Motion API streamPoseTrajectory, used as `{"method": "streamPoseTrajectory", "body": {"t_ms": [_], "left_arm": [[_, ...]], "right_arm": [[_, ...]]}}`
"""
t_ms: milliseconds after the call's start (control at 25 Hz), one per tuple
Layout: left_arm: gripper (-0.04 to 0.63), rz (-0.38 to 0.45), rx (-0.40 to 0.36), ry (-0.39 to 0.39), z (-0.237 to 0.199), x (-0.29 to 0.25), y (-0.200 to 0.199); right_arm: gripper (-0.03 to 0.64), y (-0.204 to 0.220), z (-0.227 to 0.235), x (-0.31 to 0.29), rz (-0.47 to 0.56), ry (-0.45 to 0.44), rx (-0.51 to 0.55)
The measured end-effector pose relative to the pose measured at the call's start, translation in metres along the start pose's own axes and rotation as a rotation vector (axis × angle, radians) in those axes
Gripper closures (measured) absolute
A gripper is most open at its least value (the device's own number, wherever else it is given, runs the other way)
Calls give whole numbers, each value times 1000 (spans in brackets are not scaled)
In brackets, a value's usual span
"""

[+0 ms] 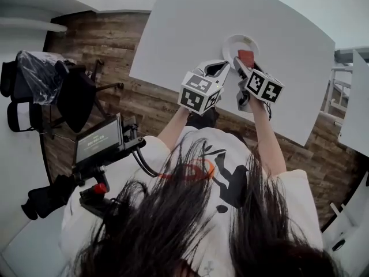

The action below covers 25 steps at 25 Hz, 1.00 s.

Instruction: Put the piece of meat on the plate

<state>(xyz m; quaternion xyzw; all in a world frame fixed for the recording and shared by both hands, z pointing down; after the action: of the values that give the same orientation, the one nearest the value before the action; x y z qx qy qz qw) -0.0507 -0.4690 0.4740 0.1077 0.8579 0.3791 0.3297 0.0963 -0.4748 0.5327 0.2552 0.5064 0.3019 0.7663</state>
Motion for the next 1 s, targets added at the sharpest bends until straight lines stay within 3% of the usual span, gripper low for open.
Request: {"method": "streamPoseTrajectory", "body": {"t_ms": [600,1000], "left_arm": [[589,14,36,-41,-15,2,-1],[589,17,24,-30,-12,-1,-3]], "right_arm": [[313,8,10,-48,-186,86,291],[311,7,3,-52,-257,112,406]]}}
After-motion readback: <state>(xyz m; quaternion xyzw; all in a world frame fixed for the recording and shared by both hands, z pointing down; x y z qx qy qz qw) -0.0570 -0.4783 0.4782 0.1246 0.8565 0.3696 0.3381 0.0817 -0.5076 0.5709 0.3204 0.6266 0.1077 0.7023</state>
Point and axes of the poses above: the fingertips, and each gripper's own axes: x backward along the fingers, z to its right, y out of its underside, the point moved 7 cm from there along x, backward along the fingers, and after that the axes turned 12 degrees about x, right-handed, at the moved point
